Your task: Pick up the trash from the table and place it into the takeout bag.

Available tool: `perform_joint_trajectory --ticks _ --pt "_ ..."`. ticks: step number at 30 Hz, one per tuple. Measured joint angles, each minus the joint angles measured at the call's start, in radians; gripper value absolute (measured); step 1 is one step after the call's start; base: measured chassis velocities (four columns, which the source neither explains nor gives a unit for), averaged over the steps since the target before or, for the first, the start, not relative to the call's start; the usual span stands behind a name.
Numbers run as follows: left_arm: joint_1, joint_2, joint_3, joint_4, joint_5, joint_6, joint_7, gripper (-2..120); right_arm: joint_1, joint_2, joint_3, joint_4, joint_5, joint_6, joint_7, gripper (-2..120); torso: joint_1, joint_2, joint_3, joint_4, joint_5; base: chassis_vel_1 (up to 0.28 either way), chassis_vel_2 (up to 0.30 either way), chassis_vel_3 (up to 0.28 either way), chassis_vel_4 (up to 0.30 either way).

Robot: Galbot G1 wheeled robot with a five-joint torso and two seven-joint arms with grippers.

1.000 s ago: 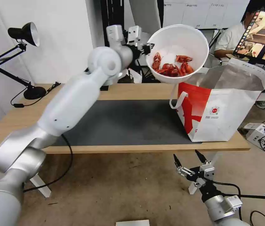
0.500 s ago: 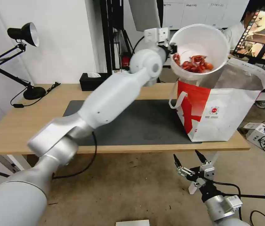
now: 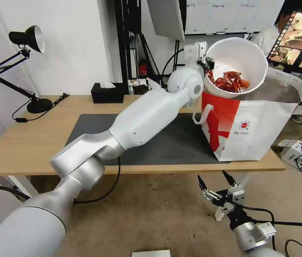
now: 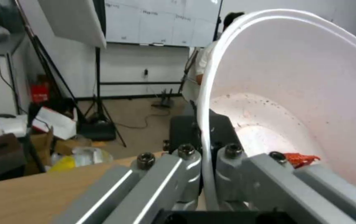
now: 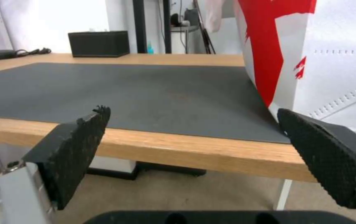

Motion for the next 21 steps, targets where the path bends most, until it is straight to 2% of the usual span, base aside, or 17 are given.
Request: perform_joint_trajectory --ticks 4,9,10,13,17,21 --pt "0.006 0.005 0.009 -0.009 0.024 -0.005 0.019 0 0.000 0.000 0.000 0.000 0.000 0.000 0.000 100 0.000 0.000 0.000 0.0001 -0.0001 0.000 0.000 0.000 0.000" --pt "0.002 0.031 0.046 -0.033 0.086 -0.017 0.101 0 0.000 0.000 0.000 0.000 0.000 0.000 0.000 100 0.000 0.000 0.000 0.0001 -0.0001 0.000 0.000 0.000 0.000" --pt "0.002 0.031 0.046 -0.033 0.086 -0.017 0.101 0 0.000 0.000 0.000 0.000 0.000 0.000 0.000 100 0.000 0.000 0.000 0.0001 -0.0001 0.000 0.000 0.000 0.000" --pt "-0.001 0.046 0.070 -0.044 0.103 -0.040 0.181 0 0.000 0.000 0.000 0.000 0.000 0.000 0.000 100 0.000 0.000 0.000 0.0001 -0.0001 0.000 0.000 0.000 0.000" --pt "-0.002 0.047 0.076 -0.045 0.103 -0.046 0.209 0 0.000 0.000 0.000 0.000 0.000 0.000 0.000 100 0.000 0.000 0.000 0.0000 -0.0001 0.000 0.000 0.000 0.000" --pt "-0.009 0.049 0.080 -0.042 0.097 -0.048 0.264 0 0.000 0.000 0.000 0.000 0.000 0.000 0.000 100 0.000 0.000 0.000 0.0001 -0.0001 0.000 0.000 0.000 0.000"
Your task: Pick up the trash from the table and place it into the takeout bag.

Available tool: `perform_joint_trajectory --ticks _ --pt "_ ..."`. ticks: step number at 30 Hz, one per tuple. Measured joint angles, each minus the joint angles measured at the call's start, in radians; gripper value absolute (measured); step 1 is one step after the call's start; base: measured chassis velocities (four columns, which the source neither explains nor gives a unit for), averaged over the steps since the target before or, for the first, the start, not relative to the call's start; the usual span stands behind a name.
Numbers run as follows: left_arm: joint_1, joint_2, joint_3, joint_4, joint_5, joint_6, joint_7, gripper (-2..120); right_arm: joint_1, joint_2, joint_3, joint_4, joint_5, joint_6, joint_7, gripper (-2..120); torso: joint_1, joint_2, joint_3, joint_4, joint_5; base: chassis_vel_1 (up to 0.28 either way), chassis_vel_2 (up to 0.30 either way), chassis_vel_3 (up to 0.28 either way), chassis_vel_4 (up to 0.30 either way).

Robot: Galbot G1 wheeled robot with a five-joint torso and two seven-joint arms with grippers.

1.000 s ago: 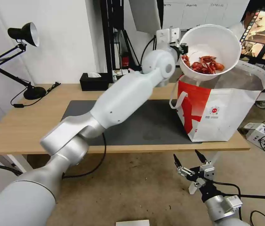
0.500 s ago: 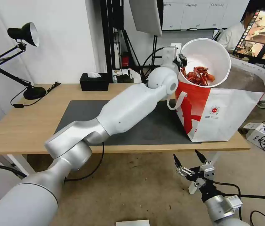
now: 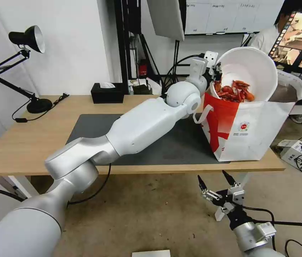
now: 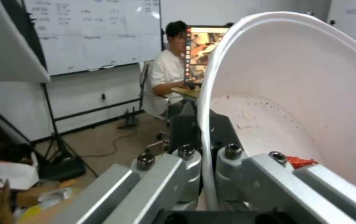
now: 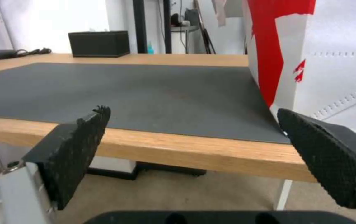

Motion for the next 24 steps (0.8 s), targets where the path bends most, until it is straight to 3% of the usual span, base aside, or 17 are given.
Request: perform_joint_trajectory --ticks 6,13,20,24 --pt "-0.009 0.000 0.006 0.017 0.002 0.000 0.052 0 0.000 0.000 0.000 0.000 0.000 0.000 0.000 100 0.000 0.000 0.000 0.0000 0.0000 0.000 0.000 0.000 0.000" --pt "0.003 0.023 0.033 0.019 0.029 -0.031 0.203 0 0.000 0.000 0.000 0.000 0.000 0.000 0.000 100 0.000 0.000 0.000 0.0001 0.0000 0.000 0.000 0.000 0.000" --pt "0.007 0.025 0.047 0.035 0.062 -0.052 0.243 0 0.000 0.000 0.000 0.000 0.000 0.000 0.000 100 0.000 0.000 0.000 0.0000 0.0000 0.000 0.000 0.000 0.000" --pt "0.008 0.023 0.059 0.043 0.077 -0.069 0.256 14 0.000 0.000 0.000 0.000 0.000 0.000 0.000 100 0.000 0.000 0.000 0.0000 0.0000 0.000 0.000 0.000 0.000"
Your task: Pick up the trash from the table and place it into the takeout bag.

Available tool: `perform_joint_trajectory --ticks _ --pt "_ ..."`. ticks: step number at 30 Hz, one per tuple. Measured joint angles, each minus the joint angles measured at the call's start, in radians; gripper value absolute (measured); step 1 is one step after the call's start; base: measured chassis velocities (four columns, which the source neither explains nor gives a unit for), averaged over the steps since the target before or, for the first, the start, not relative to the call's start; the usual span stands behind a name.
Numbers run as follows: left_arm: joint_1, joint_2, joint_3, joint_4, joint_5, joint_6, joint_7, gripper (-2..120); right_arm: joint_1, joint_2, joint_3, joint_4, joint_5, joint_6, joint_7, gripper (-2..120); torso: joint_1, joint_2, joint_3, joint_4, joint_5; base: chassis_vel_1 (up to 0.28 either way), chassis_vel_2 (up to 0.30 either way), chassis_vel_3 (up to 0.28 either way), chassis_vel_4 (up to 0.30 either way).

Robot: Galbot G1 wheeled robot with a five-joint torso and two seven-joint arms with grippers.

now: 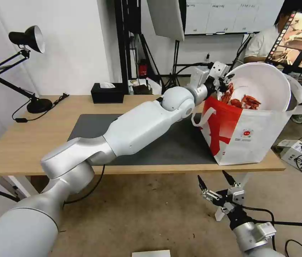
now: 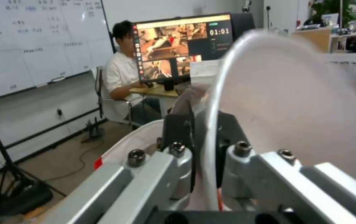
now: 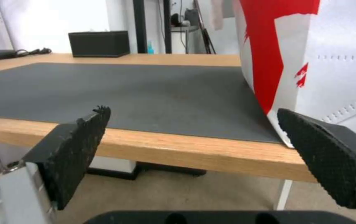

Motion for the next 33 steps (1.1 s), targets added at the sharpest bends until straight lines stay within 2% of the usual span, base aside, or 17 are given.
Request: perform_joint_trajectory --ticks 6,7,10,11,13,15,18,19,22,25,33 --pt "0.010 0.002 0.011 -0.006 0.001 -0.001 0.001 37 0.000 0.000 0.000 0.000 0.000 0.000 0.000 100 0.000 0.000 0.000 0.0000 0.0000 0.000 0.000 0.000 0.000" --pt "0.010 0.002 0.011 -0.006 0.001 -0.001 0.001 37 0.000 0.000 0.000 0.000 0.000 0.000 0.000 100 0.000 0.000 0.000 0.0000 0.0000 0.000 0.000 0.000 0.000" --pt "0.010 0.008 0.014 -0.014 -0.002 0.004 -0.001 52 0.000 0.000 0.000 0.000 0.000 0.000 0.000 100 0.000 0.000 0.000 0.0000 0.0000 0.000 0.000 0.000 0.000" --pt "0.010 0.008 0.014 -0.014 -0.002 0.004 -0.001 52 0.000 0.000 0.000 0.000 0.000 0.000 0.000 100 0.000 0.000 0.000 0.0000 0.0000 0.000 0.000 0.000 0.000" --pt "0.009 0.009 0.015 -0.017 -0.004 0.008 -0.005 62 0.000 0.000 0.000 0.000 0.000 0.000 0.000 100 0.000 0.000 0.000 0.0000 0.0000 0.000 0.000 0.000 0.000" --pt "0.009 0.009 0.015 -0.019 -0.004 0.009 -0.006 66 0.000 0.000 0.000 0.000 0.000 0.000 0.000 100 0.000 0.000 0.000 0.0000 0.0000 0.000 0.000 0.000 0.000" --pt "0.011 0.012 0.011 -0.024 -0.006 0.011 -0.009 82 0.000 0.000 0.000 0.000 0.000 0.000 0.000 100 0.000 0.000 0.000 -0.0001 0.0000 0.000 0.000 0.000 0.000" --pt "0.011 0.012 0.011 -0.024 -0.006 0.011 -0.009 82 0.000 0.000 0.000 0.000 0.000 0.000 0.000 100 0.000 0.000 0.000 -0.0001 0.0000 0.000 0.000 0.000 0.000" --pt "0.018 0.031 0.008 -0.043 -0.008 0.011 -0.014 95 0.000 0.000 0.000 0.000 0.000 0.000 0.000 100 0.000 0.000 0.000 -0.0001 -0.0001 0.000 0.000 0.000 0.000" --pt "0.026 0.056 0.003 -0.068 -0.016 0.011 -0.033 99 0.000 0.000 0.000 0.000 0.000 0.000 0.000 100 0.000 0.000 0.000 0.0000 0.0000 0.000 0.000 0.000 0.000" --pt "0.049 0.140 -0.033 -0.144 -0.035 0.018 -0.046 100 0.000 0.000 0.000 0.000 0.000 0.000 0.000 100 0.000 0.000 0.000 0.0002 -0.0002 0.000 0.000 0.000 0.000"
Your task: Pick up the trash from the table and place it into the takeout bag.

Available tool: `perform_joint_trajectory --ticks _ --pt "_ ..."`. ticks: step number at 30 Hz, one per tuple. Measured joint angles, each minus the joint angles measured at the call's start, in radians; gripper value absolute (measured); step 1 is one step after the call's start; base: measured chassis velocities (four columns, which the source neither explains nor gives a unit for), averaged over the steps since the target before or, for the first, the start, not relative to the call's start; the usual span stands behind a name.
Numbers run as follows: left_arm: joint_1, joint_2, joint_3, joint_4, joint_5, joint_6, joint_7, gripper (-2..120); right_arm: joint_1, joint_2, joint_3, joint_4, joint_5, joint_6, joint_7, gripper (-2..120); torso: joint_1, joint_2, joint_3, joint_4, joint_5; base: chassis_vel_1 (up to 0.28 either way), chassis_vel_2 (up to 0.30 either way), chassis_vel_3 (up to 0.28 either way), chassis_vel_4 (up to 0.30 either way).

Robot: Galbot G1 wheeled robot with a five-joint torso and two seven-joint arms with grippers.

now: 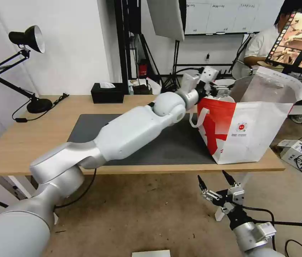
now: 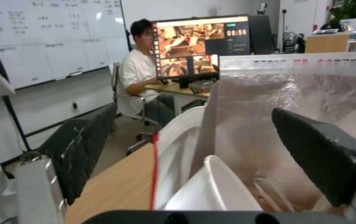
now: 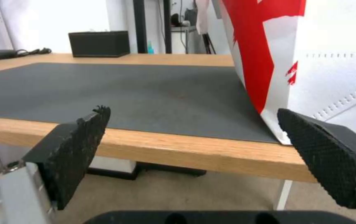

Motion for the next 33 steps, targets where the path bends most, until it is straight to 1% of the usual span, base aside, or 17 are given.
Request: perform_joint_trajectory --ticks 5,6,9,10,13,14,16,17,20,21,23,24,25,27,30,32,33 --pt "0.027 0.046 -0.021 -0.060 -0.017 0.011 -0.001 100 0.000 0.000 0.000 0.000 0.000 0.000 0.000 100 0.000 0.000 0.000 -0.0002 0.0000 0.000 0.000 0.000 0.000" --pt "0.027 0.046 -0.021 -0.060 -0.017 0.011 -0.001 100 0.000 0.000 0.000 0.000 0.000 0.000 0.000 100 0.000 0.000 0.000 -0.0002 0.0000 0.000 0.000 0.000 0.000" --pt "0.056 0.088 -0.043 -0.115 -0.020 0.017 -0.004 100 0.000 0.000 0.000 0.000 0.000 0.000 0.000 100 0.000 0.000 0.000 -0.0004 0.0000 0.000 0.000 0.000 0.000" --pt "0.056 0.088 -0.043 -0.115 -0.020 0.017 -0.004 100 0.000 0.000 0.000 0.000 0.000 0.000 0.000 100 0.000 0.000 0.000 -0.0004 0.0000 0.000 0.000 0.000 0.000" --pt "0.103 0.159 -0.076 -0.180 -0.022 0.015 -0.006 100 0.000 0.000 0.000 0.000 0.000 0.000 0.000 100 0.000 0.000 0.000 -0.0003 0.0000 0.000 0.000 0.000 0.000" --pt "0.103 0.159 -0.076 -0.180 -0.022 0.015 -0.006 100 0.000 0.000 0.000 0.000 0.000 0.000 0.000 100 0.000 0.000 0.000 -0.0003 0.0000 0.000 0.000 0.000 0.000" --pt "0.146 0.210 -0.104 -0.217 -0.023 -0.008 -0.007 100 0.000 0.000 0.000 0.000 0.000 0.000 0.000 100 0.000 0.000 0.000 -0.0001 -0.0001 0.000 0.000 0.000 0.000" --pt "0.146 0.210 -0.104 -0.217 -0.023 -0.008 -0.007 100 0.000 0.000 0.000 0.000 0.000 0.000 0.000 100 0.000 0.000 0.000 -0.0001 -0.0001 0.000 0.000 0.000 0.000" --pt "0.215 0.275 -0.167 -0.275 -0.032 -0.031 -0.008 100 0.000 0.000 0.000 0.000 0.000 0.000 0.000 100 0.000 0.000 0.000 -0.0002 -0.0002 0.000 0.000 0.000 0.000" --pt "0.215 0.275 -0.167 -0.275 -0.032 -0.031 -0.008 100 0.000 0.000 0.000 0.000 0.000 0.000 0.000 100 0.000 0.000 0.000 -0.0002 -0.0002 0.000 0.000 0.000 0.000" --pt "0.254 0.311 -0.201 -0.309 -0.033 -0.050 -0.018 100 0.000 0.000 0.000 0.000 0.000 0.000 0.000 100 0.000 0.000 0.000 -0.0003 0.0000 0.000 0.000 0.000 0.000" --pt "0.286 0.339 -0.229 -0.331 -0.031 -0.066 -0.025 100 0.000 0.000 0.000 0.000 0.000 0.000 0.000 100 0.000 0.000 0.000 -0.0003 -0.0002 0.000 0.000 0.000 0.000" --pt "0.286 0.339 -0.229 -0.331 -0.031 -0.066 -0.025 100 0.000 0.000 0.000 0.000 0.000 0.000 0.000 100 0.000 0.000 0.000 -0.0003 -0.0002 0.000 0.000 0.000 0.000" --pt "0.348 0.387 -0.287 -0.369 -0.027 -0.085 -0.031 100 0.000 0.000 0.000 0.000 0.000 0.000 0.000 100 0.000 0.000 0.000 0.0000 -0.0002 0.000 0.000 0.000 0.000" --pt "0.391 0.411 -0.326 -0.391 -0.022 -0.096 -0.032 100 0.000 0.000 0.000 0.000 0.000 0.000 0.000 100 0.000 0.000 0.000 -0.0002 -0.0001 0.000 0.000 0.000 0.000" --pt "0.467 0.443 -0.391 -0.423 -0.012 -0.116 -0.033 100 0.000 0.000 0.000 0.000 0.000 0.000 0.000 100 0.000 0.000 0.000 -0.0002 -0.0001 0.000 0.000 0.000 0.000" --pt "0.467 0.443 -0.391 -0.423 -0.012 -0.116 -0.033 100 0.000 0.000 0.000 0.000 0.000 0.000 0.000 100 0.000 0.000 0.000 -0.0002 -0.0001 0.000 0.000 0.000 0.000"
